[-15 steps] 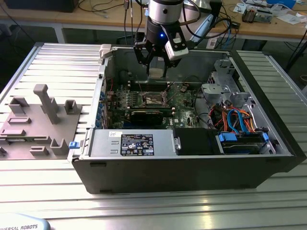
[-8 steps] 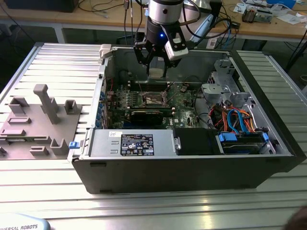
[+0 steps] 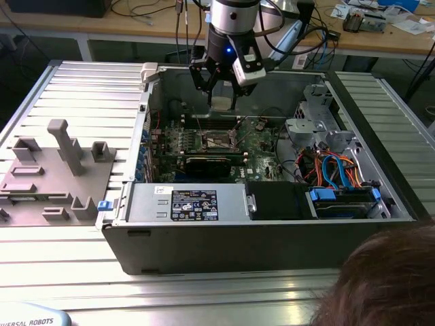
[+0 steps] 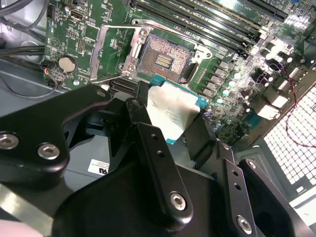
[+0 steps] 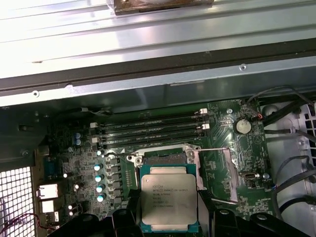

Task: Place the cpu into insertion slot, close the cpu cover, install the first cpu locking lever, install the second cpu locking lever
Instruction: 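Place the cpu into insertion slot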

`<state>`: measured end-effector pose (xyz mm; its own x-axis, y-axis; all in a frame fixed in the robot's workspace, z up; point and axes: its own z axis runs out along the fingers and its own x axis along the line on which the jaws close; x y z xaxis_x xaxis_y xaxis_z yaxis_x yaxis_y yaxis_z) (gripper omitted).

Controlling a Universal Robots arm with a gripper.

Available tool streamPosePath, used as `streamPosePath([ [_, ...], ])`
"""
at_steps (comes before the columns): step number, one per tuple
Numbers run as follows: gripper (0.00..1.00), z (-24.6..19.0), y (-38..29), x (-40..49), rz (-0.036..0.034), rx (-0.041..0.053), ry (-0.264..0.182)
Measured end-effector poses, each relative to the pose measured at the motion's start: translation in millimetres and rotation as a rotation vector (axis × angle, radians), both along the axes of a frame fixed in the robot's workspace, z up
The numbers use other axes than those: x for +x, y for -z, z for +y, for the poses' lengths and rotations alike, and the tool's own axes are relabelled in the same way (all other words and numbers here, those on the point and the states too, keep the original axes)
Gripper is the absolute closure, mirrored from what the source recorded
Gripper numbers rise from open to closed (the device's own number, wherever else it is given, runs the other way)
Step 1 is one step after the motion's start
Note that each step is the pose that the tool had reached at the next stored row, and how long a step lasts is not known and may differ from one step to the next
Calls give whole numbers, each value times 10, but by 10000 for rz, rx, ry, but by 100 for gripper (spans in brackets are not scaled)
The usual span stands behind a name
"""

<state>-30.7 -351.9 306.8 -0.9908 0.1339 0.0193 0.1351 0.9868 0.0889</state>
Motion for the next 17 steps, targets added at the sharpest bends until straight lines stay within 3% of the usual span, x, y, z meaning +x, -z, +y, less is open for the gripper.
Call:
streamPosePath([
  [17, 46, 0, 8, 0, 1, -1, 518],
])
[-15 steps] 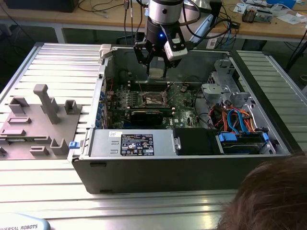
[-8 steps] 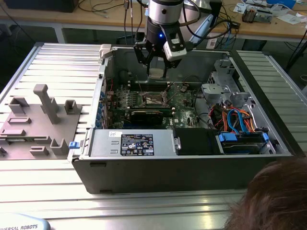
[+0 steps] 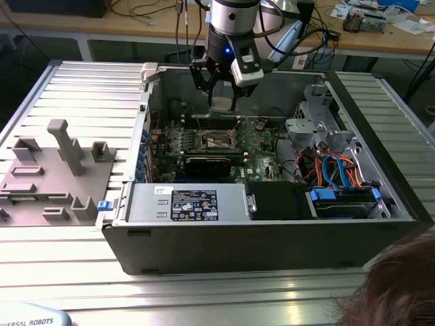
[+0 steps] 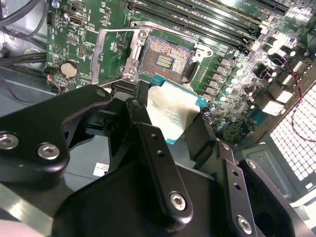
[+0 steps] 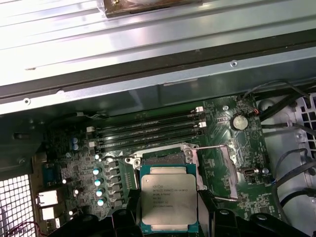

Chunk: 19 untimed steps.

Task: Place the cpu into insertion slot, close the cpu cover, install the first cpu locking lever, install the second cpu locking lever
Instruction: 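Place the cpu into insertion slot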

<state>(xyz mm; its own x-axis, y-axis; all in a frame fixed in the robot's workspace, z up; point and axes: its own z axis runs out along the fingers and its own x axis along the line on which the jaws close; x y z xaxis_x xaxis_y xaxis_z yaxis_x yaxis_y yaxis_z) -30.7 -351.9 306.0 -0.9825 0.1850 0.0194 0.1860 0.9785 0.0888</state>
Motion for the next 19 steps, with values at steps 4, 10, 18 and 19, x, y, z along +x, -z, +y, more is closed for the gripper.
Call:
streamPosePath([
  [4, 46, 0, 2, 0, 0, 1, 83],
  [10, 46, 0, 5, 0, -1, 2, 239],
  [18, 46, 0, 9, 0, -1, 0, 430],
  [19, 46, 0, 9, 0, 0, 1, 453],
])
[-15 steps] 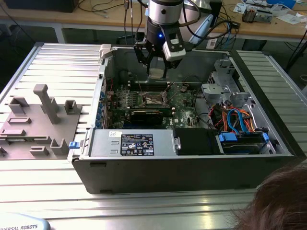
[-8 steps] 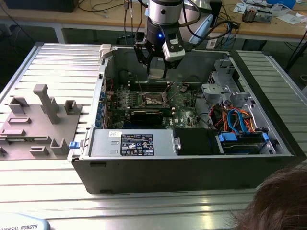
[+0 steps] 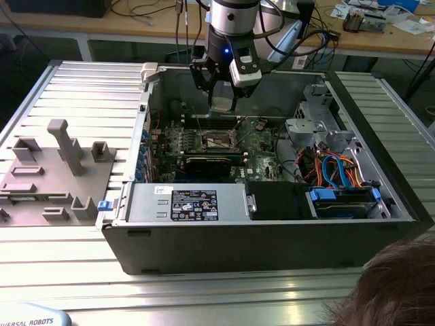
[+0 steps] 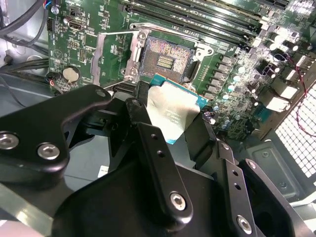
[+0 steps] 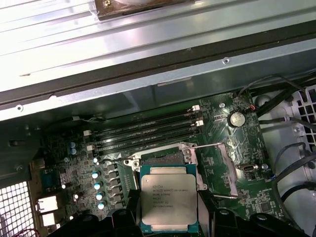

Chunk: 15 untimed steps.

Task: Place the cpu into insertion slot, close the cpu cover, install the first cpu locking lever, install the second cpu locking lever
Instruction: 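Place the cpu into insertion slot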

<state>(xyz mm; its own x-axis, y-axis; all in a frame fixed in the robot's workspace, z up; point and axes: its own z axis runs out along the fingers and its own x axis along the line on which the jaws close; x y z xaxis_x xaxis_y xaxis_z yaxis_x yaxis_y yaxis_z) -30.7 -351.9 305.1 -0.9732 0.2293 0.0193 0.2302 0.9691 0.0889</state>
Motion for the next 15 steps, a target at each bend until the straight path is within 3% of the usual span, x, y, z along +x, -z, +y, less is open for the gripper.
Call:
streamPosePath([
  [15, 46, 0, 6, 0, 0, -1, 310],
])
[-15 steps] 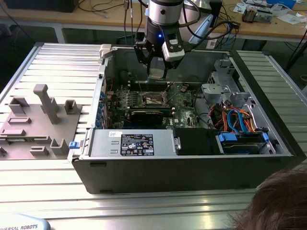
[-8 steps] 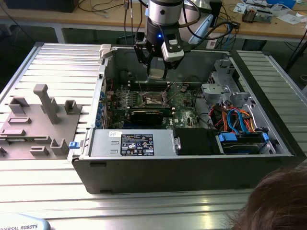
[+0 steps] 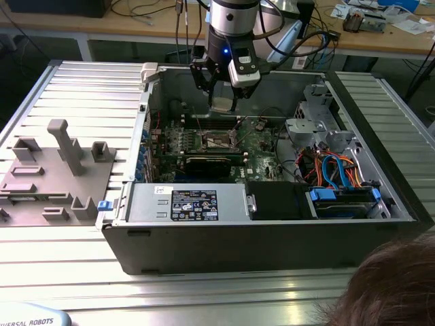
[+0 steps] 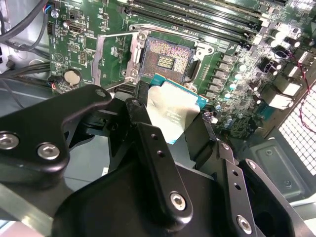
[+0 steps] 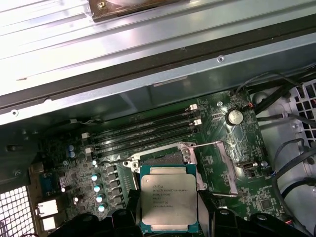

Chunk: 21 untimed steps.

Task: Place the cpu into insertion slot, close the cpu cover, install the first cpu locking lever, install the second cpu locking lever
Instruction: 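Place the cpu into insertion slot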

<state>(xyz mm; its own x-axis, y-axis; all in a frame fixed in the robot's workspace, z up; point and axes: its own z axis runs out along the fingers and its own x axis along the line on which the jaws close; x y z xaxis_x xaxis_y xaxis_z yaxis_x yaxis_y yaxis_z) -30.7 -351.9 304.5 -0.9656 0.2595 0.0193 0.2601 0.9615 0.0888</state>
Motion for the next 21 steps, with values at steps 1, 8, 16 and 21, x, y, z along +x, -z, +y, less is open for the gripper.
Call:
streamPosePath([
  [1, 46, 0, 1, 0, 0, 0, 23],
  [8, 46, 0, 3, 0, 0, 1, 142],
  [16, 46, 0, 5, 0, 0, 1, 253],
  [21, 46, 0, 7, 0, 0, 1, 321],
])
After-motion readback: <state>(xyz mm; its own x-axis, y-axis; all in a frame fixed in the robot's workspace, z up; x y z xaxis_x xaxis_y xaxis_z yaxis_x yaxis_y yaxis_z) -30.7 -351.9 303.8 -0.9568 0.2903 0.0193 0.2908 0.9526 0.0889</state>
